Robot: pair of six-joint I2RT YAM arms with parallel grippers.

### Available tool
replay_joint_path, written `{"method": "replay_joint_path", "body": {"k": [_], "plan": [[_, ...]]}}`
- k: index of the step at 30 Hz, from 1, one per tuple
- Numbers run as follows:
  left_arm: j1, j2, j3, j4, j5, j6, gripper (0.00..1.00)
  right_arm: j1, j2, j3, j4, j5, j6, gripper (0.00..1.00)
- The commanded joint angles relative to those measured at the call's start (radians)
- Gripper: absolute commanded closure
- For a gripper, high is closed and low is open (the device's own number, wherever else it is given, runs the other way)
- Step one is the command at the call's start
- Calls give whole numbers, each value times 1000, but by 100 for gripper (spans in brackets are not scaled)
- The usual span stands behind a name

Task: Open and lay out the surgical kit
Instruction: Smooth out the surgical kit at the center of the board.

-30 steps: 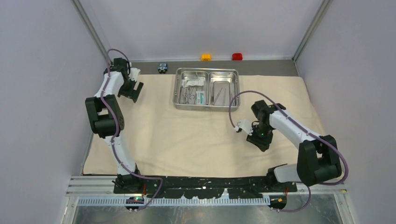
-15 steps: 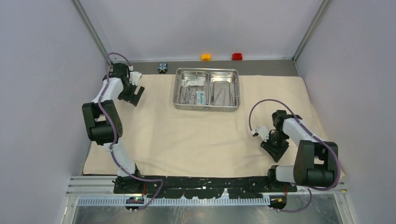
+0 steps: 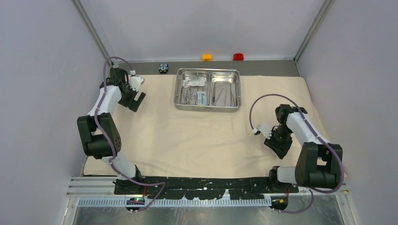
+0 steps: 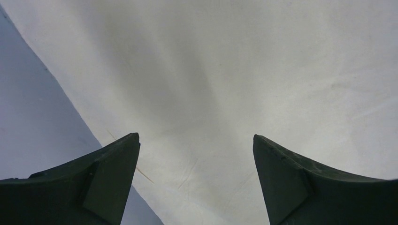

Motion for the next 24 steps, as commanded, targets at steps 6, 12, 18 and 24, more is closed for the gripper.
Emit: {"method": "replay_joint_path", "body": {"k": [6, 12, 18, 24], "plan": [[7, -29, 0, 3, 200, -58, 7, -3, 5, 312, 225, -269, 364, 53], [-13, 186, 229, -27, 304, -261, 7, -3, 284, 547, 559, -266, 821, 44], [-78, 394, 437, 4, 178, -343, 7, -1, 587, 830, 658, -187, 1013, 39], [-120, 581, 689, -53, 89, -399, 7, 18, 802, 1067, 632, -130, 1073, 36]]}}
